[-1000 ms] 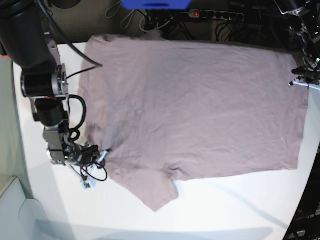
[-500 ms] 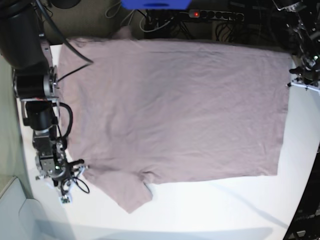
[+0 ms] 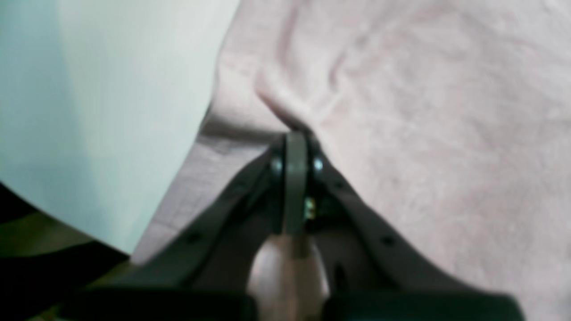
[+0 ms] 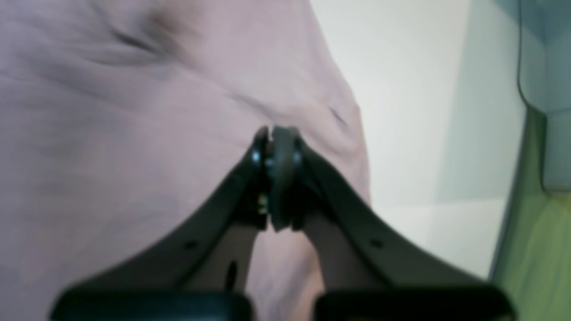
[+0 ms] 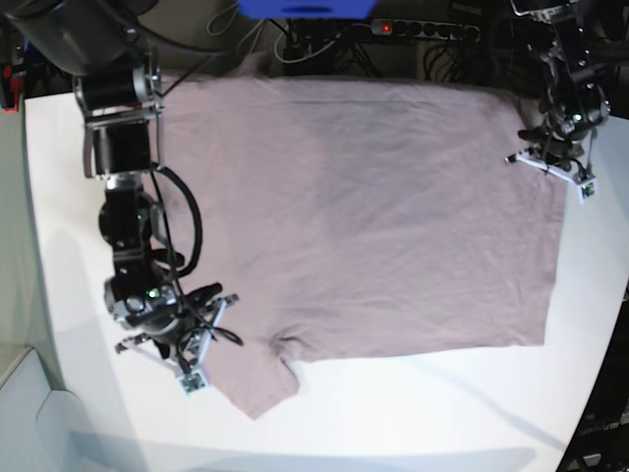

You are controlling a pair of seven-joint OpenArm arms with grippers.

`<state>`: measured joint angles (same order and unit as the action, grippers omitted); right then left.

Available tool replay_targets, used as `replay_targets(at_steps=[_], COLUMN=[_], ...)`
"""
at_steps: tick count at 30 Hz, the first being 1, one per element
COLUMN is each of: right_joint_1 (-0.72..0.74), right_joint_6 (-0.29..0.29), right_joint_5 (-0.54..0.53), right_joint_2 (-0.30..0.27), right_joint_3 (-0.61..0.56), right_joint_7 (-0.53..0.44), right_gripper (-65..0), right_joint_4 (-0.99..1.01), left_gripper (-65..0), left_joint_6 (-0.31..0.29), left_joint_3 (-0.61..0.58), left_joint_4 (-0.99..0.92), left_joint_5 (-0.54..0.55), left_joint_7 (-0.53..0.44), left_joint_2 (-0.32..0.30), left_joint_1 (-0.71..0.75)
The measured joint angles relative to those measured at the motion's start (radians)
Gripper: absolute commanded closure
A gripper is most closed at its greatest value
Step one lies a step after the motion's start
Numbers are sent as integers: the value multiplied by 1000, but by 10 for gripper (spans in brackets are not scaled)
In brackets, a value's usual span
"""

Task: Layout the t-shirt on the table in an organized manner, then fold the t-shirt properly
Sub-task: 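Move the right gripper to the shirt's collar corner and grasp it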

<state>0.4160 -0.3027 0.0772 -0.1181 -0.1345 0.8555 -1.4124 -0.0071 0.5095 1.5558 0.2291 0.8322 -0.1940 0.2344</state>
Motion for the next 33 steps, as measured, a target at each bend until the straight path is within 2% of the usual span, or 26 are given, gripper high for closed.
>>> replay_targets(at_steps=[5,7,9,12,15,18,22,25,30,33], right_joint_1=[-117,-132,-135,-135,-146,-122,-52,16,150,230], right_joint_6=[-2,-4,-36,-153,-158,-161,-156,-163,-167,-180], right_joint_5=[9,13,14,16,20,19,10,-12,-33,-39], right_joint_2=[25,27,27,28,27,27,26,13,2,-13], right_joint_3=[-3,-3,-3,-2,-1,-2,4,6,9,7], right_joint_7=[71,74,69,61,65,62,-80,-178,-368,-467], right_gripper=[0,0,0,0,0,0,0,0,0,0], right_joint_4=[-114,-120,-114,-37,42,134,298,443,712,864], left_gripper=[-5,-5,-5,-5,-5,-5,-5,-5,-5,-5], left_joint_6=[3,-8,-16,-14,-12,-6,8,7,-3,3], left_joint_3=[-10,-17,-14,-13,-13,-13,-14,-8,-11,-8], left_joint_4=[-101,-169,-249,-375,-462,-493,-502,-449,-248,-93], left_joint_5=[-6,12,32,24,18,0,-12,3,16,9], left_joint_7=[-51,-78,-109,-136,-177,-146,-115,-23,119,150], left_joint_2=[-13,-44,-77,-130,-151,-157,-150,-143,-121,-121], left_joint_1=[-67,-106,-155,-241,-301,-352,-391,-391,-309,-223])
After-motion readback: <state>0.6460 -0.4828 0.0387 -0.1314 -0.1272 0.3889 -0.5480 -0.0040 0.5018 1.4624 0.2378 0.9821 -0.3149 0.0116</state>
